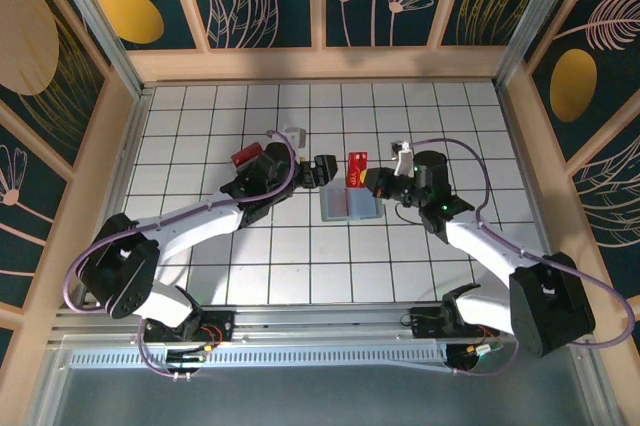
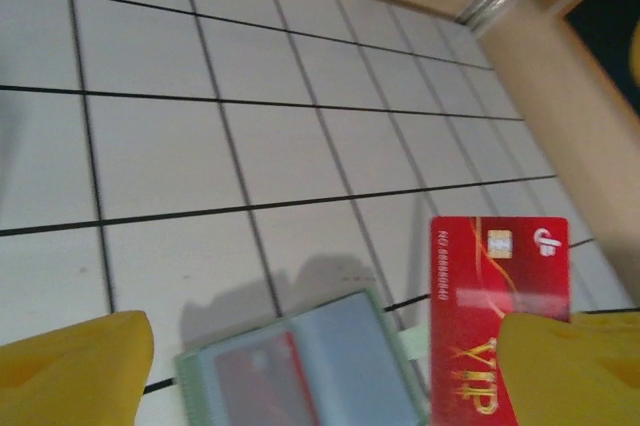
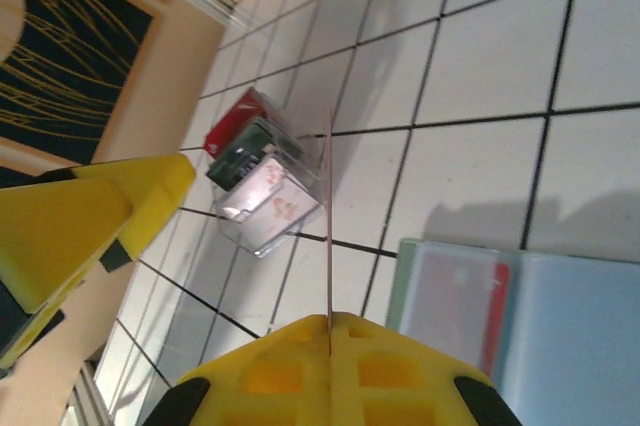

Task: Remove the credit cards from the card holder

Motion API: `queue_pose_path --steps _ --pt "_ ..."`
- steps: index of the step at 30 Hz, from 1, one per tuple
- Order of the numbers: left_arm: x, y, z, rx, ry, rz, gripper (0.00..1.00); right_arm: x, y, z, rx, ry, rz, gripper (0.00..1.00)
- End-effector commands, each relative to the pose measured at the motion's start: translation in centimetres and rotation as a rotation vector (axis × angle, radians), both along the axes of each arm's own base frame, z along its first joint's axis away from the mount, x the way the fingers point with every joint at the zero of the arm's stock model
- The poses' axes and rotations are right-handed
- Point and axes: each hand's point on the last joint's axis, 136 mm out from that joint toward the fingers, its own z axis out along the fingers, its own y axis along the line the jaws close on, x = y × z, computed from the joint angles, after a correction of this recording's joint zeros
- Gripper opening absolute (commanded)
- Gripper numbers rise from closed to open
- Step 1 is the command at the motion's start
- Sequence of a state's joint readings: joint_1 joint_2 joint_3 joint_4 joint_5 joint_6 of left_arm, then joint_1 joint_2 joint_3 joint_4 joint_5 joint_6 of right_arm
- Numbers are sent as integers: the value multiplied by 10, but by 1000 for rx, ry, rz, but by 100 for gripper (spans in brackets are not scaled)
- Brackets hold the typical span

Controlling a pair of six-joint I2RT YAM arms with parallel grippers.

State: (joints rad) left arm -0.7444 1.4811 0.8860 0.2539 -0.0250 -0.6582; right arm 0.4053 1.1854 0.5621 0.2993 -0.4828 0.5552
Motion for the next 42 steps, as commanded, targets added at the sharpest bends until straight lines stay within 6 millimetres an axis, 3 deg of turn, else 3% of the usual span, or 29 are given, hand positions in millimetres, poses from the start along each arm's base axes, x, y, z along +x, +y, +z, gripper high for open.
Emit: queue_pose_path --steps 1,12,20,32,37,42 --pt "-11 -17 30 -124 -52 -121 81 -5 6 32 76 -112 57 0" --pt "-21 -38 55 -279 -85 -278 58 -23 23 71 228 -193 202 0" --pt "-25 -42 59 -340 -75 -319 45 -27 26 79 263 -210 237 0" --pt "-27 -41 57 -290 -89 -340 3 -24 28 74 263 -194 235 0" --pt "-18 -27 53 -123 -136 -282 0 -17 21 62 190 -170 172 16" --pt "-1 4 40 155 -202 -220 0 -5 5 50 87 -148 55 34"
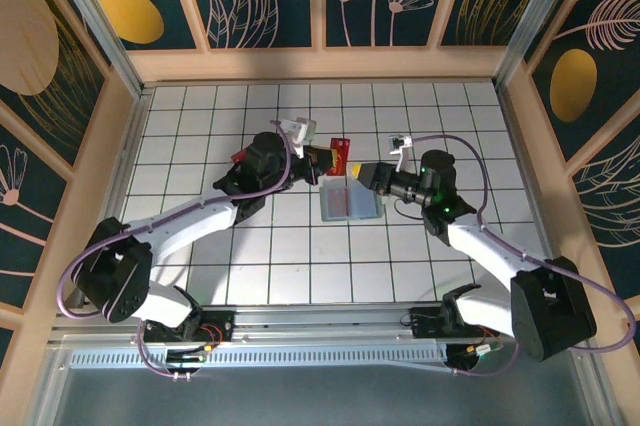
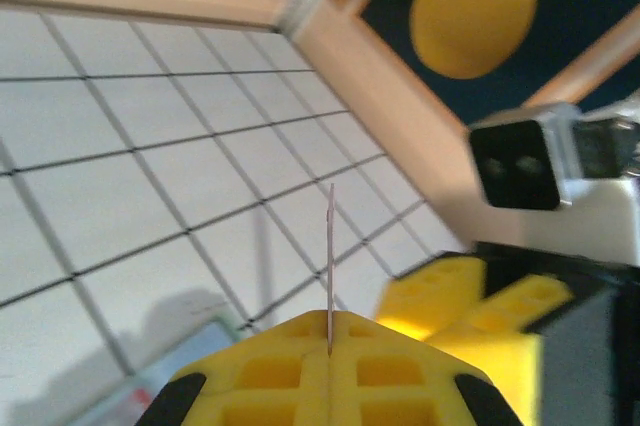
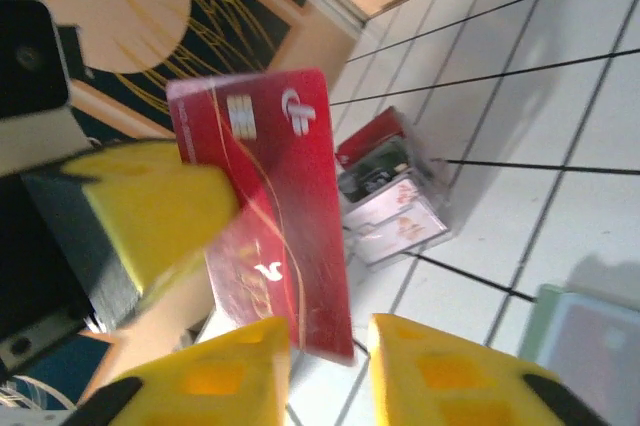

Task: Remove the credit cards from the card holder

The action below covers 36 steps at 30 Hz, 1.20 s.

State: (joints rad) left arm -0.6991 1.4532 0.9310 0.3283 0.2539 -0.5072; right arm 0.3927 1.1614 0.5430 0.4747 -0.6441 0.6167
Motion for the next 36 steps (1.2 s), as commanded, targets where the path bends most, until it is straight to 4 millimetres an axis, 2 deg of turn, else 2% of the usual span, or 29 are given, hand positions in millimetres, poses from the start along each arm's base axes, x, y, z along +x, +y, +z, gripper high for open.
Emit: queue_pose_path --steps 1,3,7,12,19,27,36 --pt "15 36 -18 265 -92 68 0 9 -14 8 -70 -48 -99 37" --pt "25 49 -15 346 -134 77 0 11 -20 5 -93 -43 -136 40" --pt "45 85 -29 565 -172 114 0 15 -32 2 -133 -33 -213 42" --pt "69 128 -35 741 -200 170 0 18 -48 2 -172 -34 -301 46" --pt "88 168 -52 983 -213 177 0 20 -68 4 -219 -40 -410 53" --pt "99 187 -59 1090 -221 112 0 21 -79 4 -250 -39 -462 59" --pt "99 203 -72 1134 -189 67 0 22 -84 2 -256 -24 -494 62"
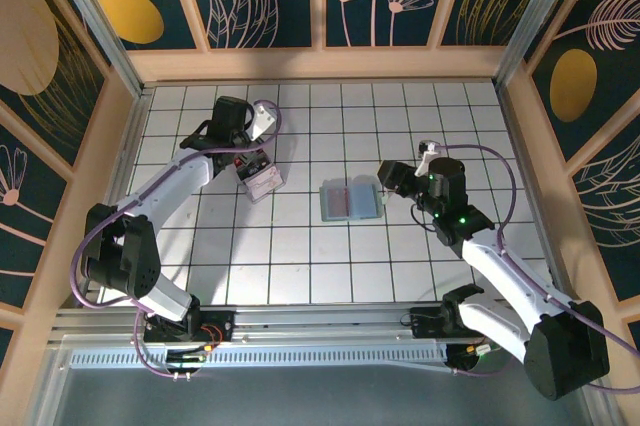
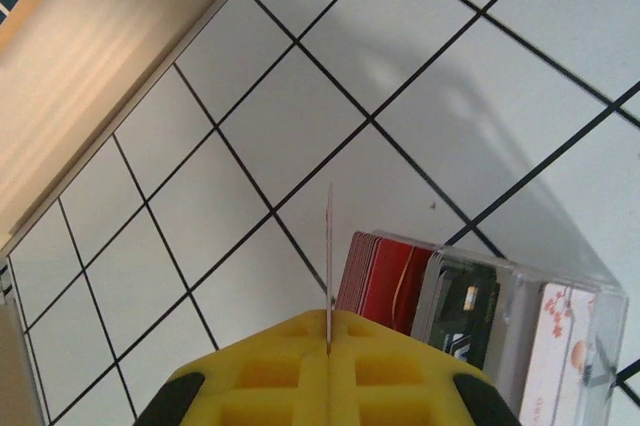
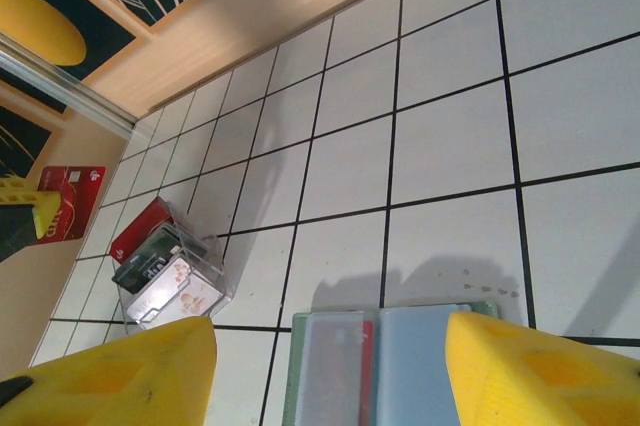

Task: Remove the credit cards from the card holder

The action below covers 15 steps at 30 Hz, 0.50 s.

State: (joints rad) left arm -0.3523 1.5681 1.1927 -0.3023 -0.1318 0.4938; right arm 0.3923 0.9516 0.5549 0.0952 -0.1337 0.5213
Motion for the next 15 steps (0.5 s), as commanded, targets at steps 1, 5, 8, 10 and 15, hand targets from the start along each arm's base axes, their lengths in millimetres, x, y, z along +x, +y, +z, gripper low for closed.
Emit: queue_pose_path --steps 1,5,8,10,15 --pt "-1 7 -11 40 44 -27 0 3 -4 19 3 -44 -29 62" --pt "-2 10 -28 54 83 -31 0 4 -3 19 12 -42 -26 63" --pt "-2 9 -36 53 101 -43 0 4 -2 19 17 -40 -21 63" --pt "-2 8 -40 51 109 -49 0 4 -2 20 20 -42 -22 63" --pt "-3 6 -46 48 127 -69 0 5 -2 19 20 -39 -24 63"
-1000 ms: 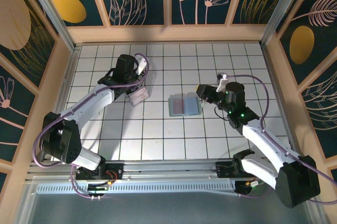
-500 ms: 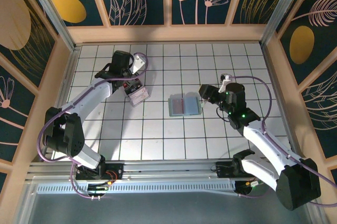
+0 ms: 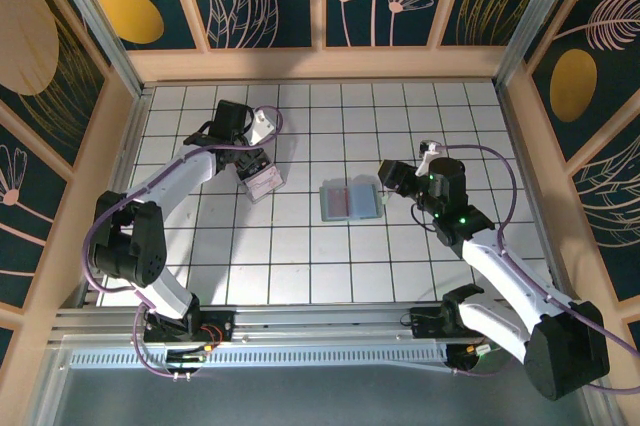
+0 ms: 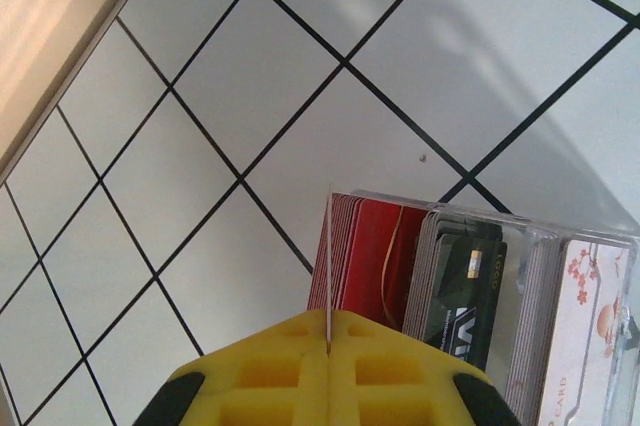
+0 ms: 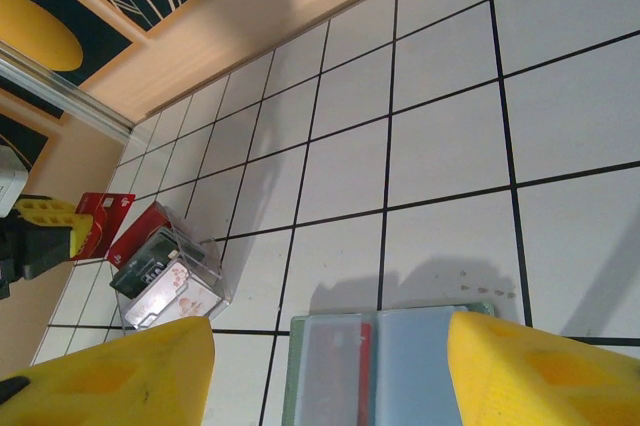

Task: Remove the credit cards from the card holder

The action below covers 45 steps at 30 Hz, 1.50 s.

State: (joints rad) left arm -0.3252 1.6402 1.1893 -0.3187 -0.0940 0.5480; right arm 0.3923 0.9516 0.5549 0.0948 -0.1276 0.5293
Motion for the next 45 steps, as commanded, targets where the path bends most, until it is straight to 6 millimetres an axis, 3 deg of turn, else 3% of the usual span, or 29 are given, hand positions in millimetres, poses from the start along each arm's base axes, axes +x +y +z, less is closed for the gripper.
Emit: queue_pose_path --steps 1,21,23,26,29,38,45 --pt "-4 1 -13 7 42 -33 0 5 -1 19 16 -40 -14 63" --pt "-8 5 -34 36 121 -53 0 6 0 16 22 -26 -21 63" --pt "-9 5 -46 44 151 -57 0 7 0 17 23 -27 -20 63" --pt "-9 4 -49 39 162 -60 0 7 1 18 25 -27 -14 63" --pt "-7 3 -48 34 154 -55 12 7 3 19 28 -29 -4 61" --pt "-2 5 -42 38 144 -31 17 9 5 20 35 -29 3 60" --pt "5 10 -21 45 85 1 22 9 7 16 36 -20 10 60"
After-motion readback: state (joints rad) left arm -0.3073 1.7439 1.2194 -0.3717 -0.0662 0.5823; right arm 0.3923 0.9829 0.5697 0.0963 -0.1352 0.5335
